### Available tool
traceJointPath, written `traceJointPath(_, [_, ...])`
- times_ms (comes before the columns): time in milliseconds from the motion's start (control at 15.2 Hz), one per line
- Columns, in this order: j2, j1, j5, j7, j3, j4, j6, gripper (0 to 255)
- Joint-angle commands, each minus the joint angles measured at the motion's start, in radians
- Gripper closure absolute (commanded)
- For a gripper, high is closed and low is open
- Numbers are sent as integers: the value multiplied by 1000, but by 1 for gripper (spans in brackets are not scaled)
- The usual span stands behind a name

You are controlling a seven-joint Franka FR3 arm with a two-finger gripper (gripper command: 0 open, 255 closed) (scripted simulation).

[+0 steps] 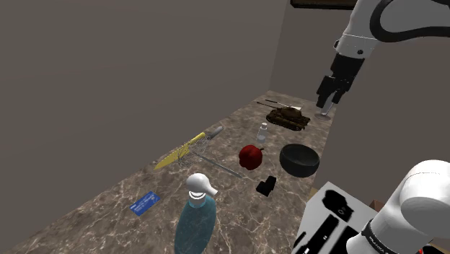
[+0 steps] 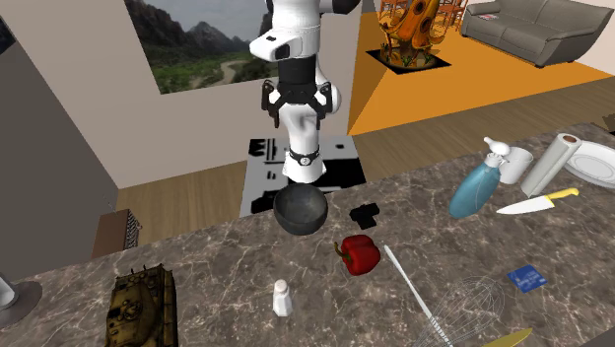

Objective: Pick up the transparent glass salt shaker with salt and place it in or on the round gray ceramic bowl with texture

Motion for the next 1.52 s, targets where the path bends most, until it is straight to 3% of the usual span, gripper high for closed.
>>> traceJointPath(0, [0, 0, 0, 0, 0, 0, 0, 0])
traceJointPath(726, [378, 3, 30, -33, -68, 64, 291, 0])
traceJointPath(1452, [805, 4, 133, -104, -117, 289, 463, 0])
